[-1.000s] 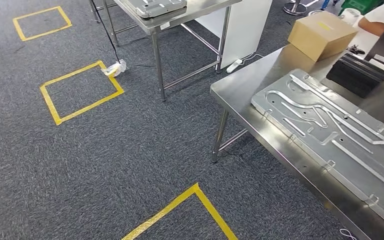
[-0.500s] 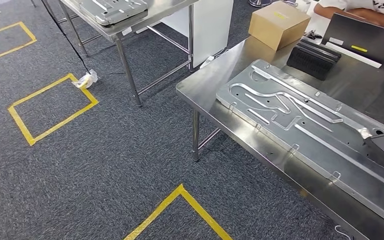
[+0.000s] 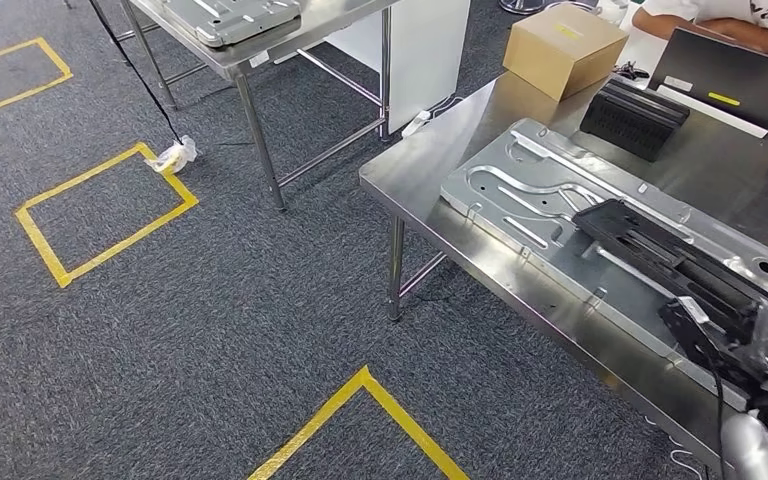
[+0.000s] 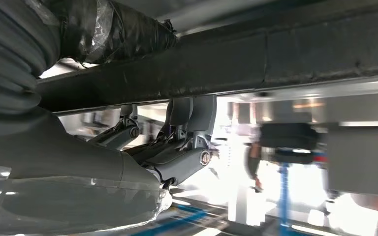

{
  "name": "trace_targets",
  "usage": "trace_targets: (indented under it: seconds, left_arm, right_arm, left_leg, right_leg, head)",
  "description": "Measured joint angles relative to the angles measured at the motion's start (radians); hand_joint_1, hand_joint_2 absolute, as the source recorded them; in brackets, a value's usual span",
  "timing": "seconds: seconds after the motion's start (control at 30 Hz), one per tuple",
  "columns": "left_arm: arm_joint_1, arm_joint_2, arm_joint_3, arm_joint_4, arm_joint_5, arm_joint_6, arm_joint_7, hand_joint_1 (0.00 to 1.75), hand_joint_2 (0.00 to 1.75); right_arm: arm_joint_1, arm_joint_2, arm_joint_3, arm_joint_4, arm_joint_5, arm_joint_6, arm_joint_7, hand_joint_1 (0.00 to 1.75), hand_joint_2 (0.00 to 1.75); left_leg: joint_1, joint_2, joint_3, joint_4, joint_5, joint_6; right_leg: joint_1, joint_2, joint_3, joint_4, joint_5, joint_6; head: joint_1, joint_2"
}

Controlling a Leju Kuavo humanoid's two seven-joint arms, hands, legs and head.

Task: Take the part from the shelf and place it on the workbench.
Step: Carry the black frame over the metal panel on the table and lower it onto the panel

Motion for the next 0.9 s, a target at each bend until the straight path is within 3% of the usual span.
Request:
trace_targets:
  seconds: [0.1,0.23,0.5,0.63,0.9]
  left_arm:
    - [0.000,0.000,0.001,0.000,0.009,-0.001,0.001,0.00,1.75]
    - [0.001,0.000,0.010,0.000,0.032,-0.030,-0.007,0.00,1.75]
    - [0.005,-0.001,0.043,0.000,0.074,-0.026,-0.014,0.00,1.75]
    - [0.007,-0.001,0.056,0.000,0.078,-0.017,-0.015,0.00,0.00]
    - [0.008,-0.004,0.066,0.000,0.084,-0.034,0.022,0.00,0.00]
  right_arm:
    - [-0.067,0.017,0.097,0.015,0.016,0.014,0.020,1.75,1.75]
    - [-0.117,0.036,0.175,0.034,0.020,0.036,0.033,0.00,0.00]
    - [-0.133,0.050,0.259,0.075,0.012,0.045,0.063,0.00,0.00]
    - [-0.126,0.050,0.270,0.084,0.004,0.048,0.071,0.00,0.00]
    - [-0.103,0.042,0.269,0.056,-0.031,0.040,0.076,0.00,0.00]
  left_leg:
    - [0.000,-0.001,0.000,0.000,0.000,0.000]
    - [0.001,-0.004,-0.001,0.000,0.001,0.000]
    - [0.002,-0.006,-0.001,0.000,0.001,0.000]
    - [0.002,-0.006,-0.001,0.000,0.001,0.000]
    - [0.002,-0.006,-0.001,0.000,0.001,0.000]
  right_leg:
    - [0.000,-0.002,0.000,0.000,0.000,0.000]
    - [-0.001,-0.006,0.000,0.000,0.000,0.000]
    - [0.000,-0.007,0.000,0.000,-0.001,0.000]
    - [0.000,-0.007,0.000,0.000,-0.001,0.000]
    - [-0.001,-0.007,0.000,0.000,0.000,0.000]
  head:
    - [0.000,0.000]
    - [0.000,0.000]
    - [0.000,0.000]
    - [0.000,0.000]
    - [0.000,0.000]
